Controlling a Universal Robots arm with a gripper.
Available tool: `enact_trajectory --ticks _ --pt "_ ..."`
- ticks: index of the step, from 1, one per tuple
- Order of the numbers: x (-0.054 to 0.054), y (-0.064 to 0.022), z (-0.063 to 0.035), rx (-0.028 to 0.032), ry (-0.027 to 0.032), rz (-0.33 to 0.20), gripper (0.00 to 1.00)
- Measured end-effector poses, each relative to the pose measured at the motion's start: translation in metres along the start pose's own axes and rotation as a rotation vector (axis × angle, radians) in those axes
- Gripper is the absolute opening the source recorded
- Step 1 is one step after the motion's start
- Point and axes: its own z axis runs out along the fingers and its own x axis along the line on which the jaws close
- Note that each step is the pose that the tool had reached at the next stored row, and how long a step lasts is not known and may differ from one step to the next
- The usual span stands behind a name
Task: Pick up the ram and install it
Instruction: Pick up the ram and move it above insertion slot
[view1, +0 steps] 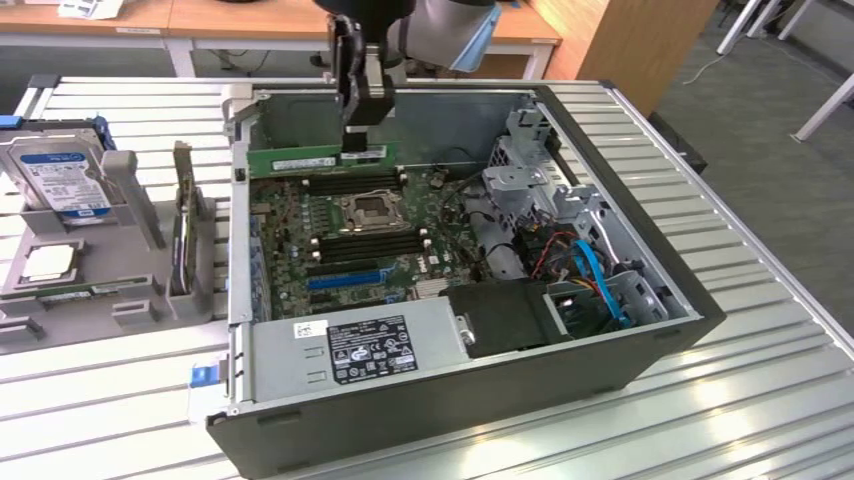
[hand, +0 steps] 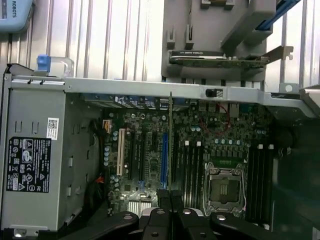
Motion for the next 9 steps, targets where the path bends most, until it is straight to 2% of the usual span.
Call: enact_trajectory --ticks 9 --pt "0.001 -0.0231 -0.0007 0.0000 0.0000 0.000 0.12"
